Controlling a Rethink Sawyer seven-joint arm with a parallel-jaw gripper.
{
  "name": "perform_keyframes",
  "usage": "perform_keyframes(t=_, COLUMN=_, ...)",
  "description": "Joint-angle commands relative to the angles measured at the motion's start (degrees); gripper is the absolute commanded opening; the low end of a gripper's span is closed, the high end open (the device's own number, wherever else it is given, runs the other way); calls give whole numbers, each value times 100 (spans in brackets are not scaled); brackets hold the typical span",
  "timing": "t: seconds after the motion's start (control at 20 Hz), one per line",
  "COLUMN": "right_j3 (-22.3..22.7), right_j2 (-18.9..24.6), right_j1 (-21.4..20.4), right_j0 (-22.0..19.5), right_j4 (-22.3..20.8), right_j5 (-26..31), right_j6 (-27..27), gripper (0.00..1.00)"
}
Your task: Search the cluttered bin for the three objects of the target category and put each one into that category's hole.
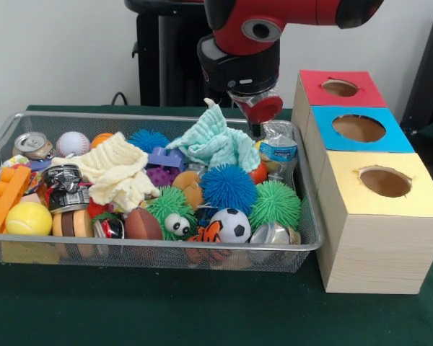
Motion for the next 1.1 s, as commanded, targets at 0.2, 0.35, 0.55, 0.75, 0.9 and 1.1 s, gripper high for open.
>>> perform_keyframes(t=0.2, right_j3=452, right_j2=814, right_j1=-518, right_j0=-312, right_j4=842, right_j5=-468, right_j6=1040, gripper=0)
perform_keyframes(t=0.35, right_j3=460, right_j2=811, right_j1=-577, right_j0=-317, right_j4=898, right_j5=-305, right_j6=767, gripper=0)
perform_keyframes(t=0.55, right_j3=450, right_j2=790, right_j1=-593, right_j0=-326, right_j4=911, right_j5=-119, right_j6=508, gripper=0)
perform_keyframes(t=0.75, right_j3=423, right_j2=732, right_j1=-536, right_j0=-282, right_j4=830, right_j5=84, right_j6=331, gripper=0)
perform_keyframes(t=0.9, right_j3=391, right_j2=733, right_j1=-574, right_j0=-317, right_j4=859, right_j5=112, right_j6=351, gripper=0)
perform_keyframes(t=1.1, right_j3=409, right_j2=754, right_j1=-608, right_j0=-331, right_j4=875, right_j5=124, right_j6=286, gripper=0)
